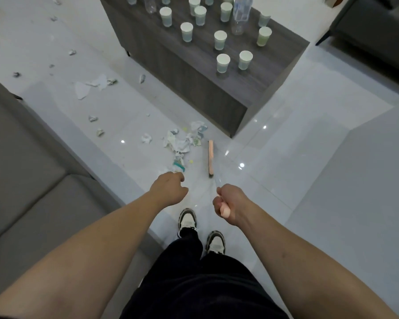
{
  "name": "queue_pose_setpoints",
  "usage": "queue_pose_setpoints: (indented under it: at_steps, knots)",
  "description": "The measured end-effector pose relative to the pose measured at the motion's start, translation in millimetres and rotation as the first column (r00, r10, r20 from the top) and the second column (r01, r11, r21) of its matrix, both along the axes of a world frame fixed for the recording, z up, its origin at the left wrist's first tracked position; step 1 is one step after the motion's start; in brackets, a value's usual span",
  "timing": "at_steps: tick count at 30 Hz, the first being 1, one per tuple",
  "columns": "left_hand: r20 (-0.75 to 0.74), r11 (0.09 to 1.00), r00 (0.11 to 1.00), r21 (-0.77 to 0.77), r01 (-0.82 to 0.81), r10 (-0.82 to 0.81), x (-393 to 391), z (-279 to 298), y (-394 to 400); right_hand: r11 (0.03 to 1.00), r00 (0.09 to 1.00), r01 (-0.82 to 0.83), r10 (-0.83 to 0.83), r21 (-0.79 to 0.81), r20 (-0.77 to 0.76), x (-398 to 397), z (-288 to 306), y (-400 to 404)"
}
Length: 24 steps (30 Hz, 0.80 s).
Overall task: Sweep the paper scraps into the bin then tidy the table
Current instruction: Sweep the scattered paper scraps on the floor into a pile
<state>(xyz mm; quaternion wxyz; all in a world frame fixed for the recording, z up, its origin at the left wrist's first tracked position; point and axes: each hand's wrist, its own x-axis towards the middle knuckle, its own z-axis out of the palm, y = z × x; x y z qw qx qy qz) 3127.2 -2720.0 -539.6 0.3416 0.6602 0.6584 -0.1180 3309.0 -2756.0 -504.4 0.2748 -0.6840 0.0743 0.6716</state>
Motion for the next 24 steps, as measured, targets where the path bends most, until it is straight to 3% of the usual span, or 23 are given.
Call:
queue_pose_setpoints:
  at_steps: [7,12,18,24]
  knots:
    - [0.009,0.997,0.997,-0.001,-0.071,0.071,-33.8,-0.3,10.4,0.998,0.995,-0.035,0.04,-0.053,0.093,-8.1,-13.1,49.8]
    - [0.019,0.993,0.993,-0.021,-0.112,0.112,-77.1,-15.9,60.9,0.996,0.987,-0.043,0.053,-0.074,0.152,-36.3,-36.0,114.5]
    - [0.062,0.975,0.977,-0.105,-0.195,0.202,-139.1,-42.0,136.2,0.991,0.995,-0.024,0.036,-0.128,0.09,-113.1,-58.6,200.8]
    - [0.03,0.95,0.959,-0.15,-0.275,0.282,-193.1,-56.3,187.7,0.99,0.993,-0.106,0.11,-0.098,0.041,-160.6,-41.7,273.6]
